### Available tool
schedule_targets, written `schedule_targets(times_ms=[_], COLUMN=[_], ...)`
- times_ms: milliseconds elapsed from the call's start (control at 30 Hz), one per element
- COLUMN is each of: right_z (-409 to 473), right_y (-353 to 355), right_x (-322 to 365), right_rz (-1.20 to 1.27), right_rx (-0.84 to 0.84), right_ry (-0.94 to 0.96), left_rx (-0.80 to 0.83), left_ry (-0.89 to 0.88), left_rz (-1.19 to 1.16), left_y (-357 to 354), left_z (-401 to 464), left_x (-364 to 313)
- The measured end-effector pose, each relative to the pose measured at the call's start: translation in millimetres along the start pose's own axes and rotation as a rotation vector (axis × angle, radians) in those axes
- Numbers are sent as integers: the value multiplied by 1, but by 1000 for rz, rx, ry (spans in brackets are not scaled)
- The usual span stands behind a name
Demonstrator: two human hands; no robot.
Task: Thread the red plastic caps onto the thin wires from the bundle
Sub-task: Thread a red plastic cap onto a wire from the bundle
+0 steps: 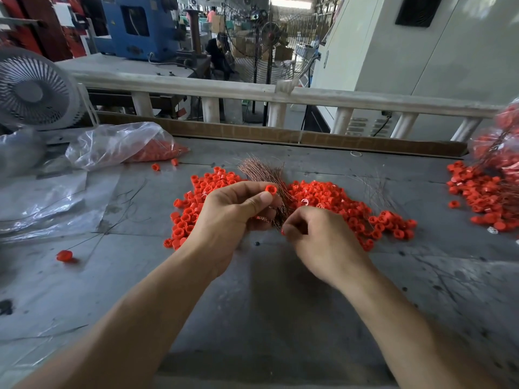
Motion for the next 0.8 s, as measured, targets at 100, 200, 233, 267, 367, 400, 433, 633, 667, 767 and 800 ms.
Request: schedule_targets(times_ms=[100,200,233,267,367,400,433,633,667,767,800], right_z=[0,1,2,4,7,7,6,4,3,3,3], right_y=[-2,0,2,4,10,11,12,11,11,13,14], right_x=[2,0,-1,-1,-1,-1,-1,-3,-2,-1,0], right_rz=[-85,45,108,168,351,377,387,473,498,571,587], right_rx=[67,93,89,83,41,24,11,-56,-79,-149,-168], right_ry=[-13,-41,-65,-99,-178,-181,-174,-78,-49,2,10], left_rx=[-9,-15,-17,-18,-14,-10,-8,14,15,23,30], left_ry=[4,15,16,17,20,22,23,17,10,-13,-18], left_rz=[18,29,30,33,52,59,62,87,96,130,142], left_y=[2,1,1,1,1,1,0,3,3,2,2], left_z=[0,0,0,0,0,-1,-1,-1,-1,0,0], left_x=[-1,-1,-1,0,0,0,0,0,1,2,3])
Point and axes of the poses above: each hand's wrist, its own z-axis towards the middle knuckle, its own y-axis out of the back of the hand, x = y × z, the point moved 2 cm from there along z, towards the middle knuckle, and after that the axes turned 13 degrees about -z, right-handed, at the moved point
